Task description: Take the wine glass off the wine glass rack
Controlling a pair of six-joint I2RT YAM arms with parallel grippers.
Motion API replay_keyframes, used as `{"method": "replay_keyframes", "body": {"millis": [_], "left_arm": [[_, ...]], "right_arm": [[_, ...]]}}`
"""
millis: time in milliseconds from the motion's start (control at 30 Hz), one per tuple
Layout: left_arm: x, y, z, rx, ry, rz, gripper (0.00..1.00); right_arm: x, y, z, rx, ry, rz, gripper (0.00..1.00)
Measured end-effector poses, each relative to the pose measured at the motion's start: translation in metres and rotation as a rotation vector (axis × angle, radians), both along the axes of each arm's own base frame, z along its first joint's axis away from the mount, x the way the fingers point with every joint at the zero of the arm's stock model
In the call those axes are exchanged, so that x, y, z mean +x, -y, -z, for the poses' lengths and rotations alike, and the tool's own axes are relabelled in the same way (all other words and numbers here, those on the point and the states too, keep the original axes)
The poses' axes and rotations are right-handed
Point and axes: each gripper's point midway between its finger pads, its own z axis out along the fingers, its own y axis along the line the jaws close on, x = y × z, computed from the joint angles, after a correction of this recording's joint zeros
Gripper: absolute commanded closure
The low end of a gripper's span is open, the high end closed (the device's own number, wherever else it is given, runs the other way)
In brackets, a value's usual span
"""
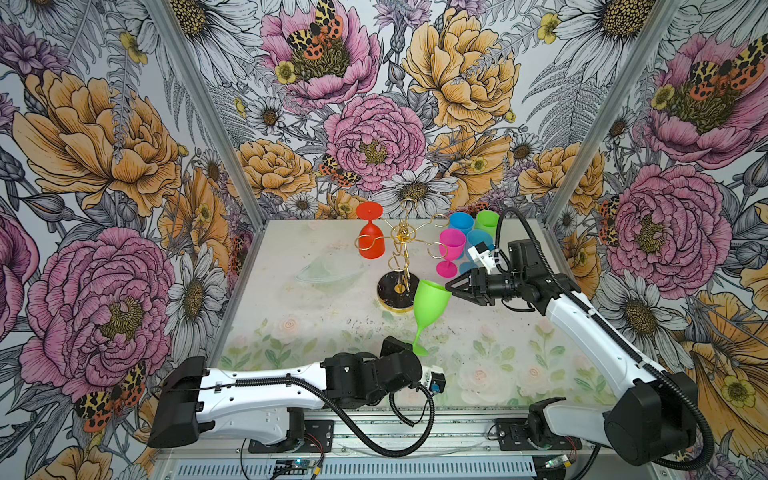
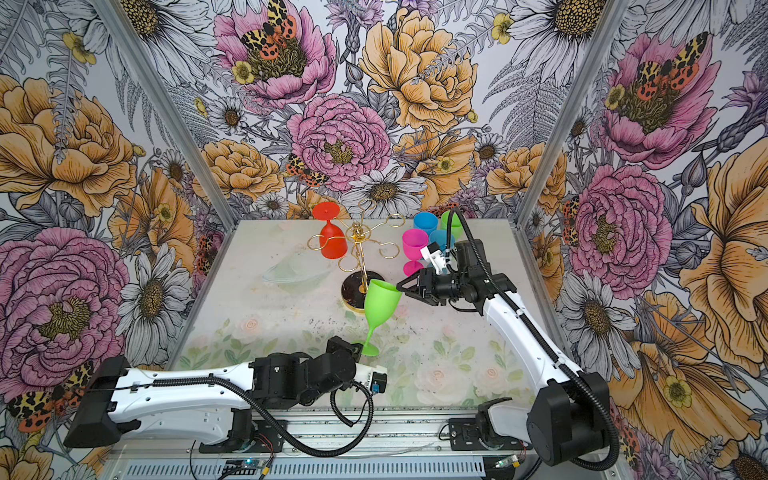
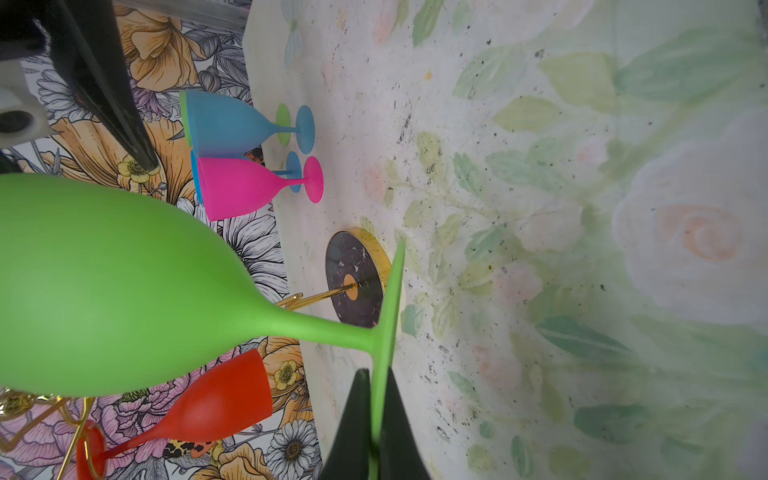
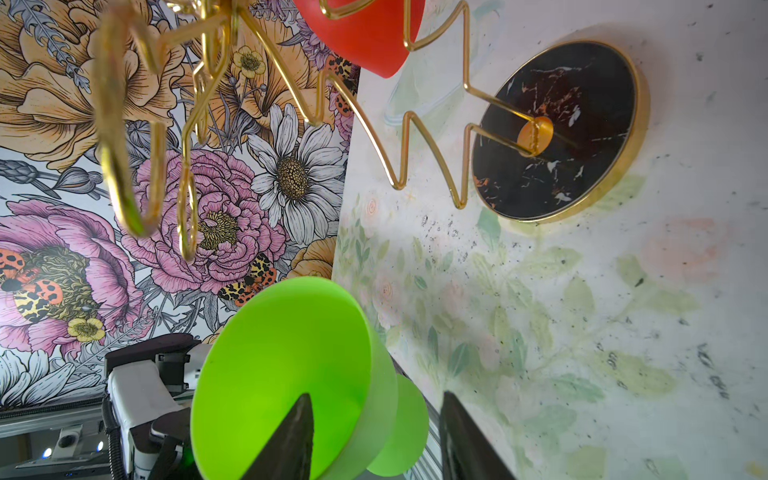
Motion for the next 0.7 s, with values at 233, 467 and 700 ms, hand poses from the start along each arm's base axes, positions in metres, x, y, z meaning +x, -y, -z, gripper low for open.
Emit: {"method": "replay_keyframes", "body": {"millis": [233,467,700], "left_arm": [[0.008,-0.014,0.017,0.150,0.112,0.027,1.00],[0.015,-0.018,0.027,0.236,0.222,0.072,1.00],[0.019,-0.016,0.022,0.249,0.300,0.088,1.00]], "right_arm": [[-0.007,-0.002,0.010,-0.015,-0.032,-0.034,0.62],[-0.016,-0.005,0.013,-0.025,-0.042,-0.067,0.68],[-0.021,-0.011,0.022,-0.036,-0.074,-0.098,0.71]]}}
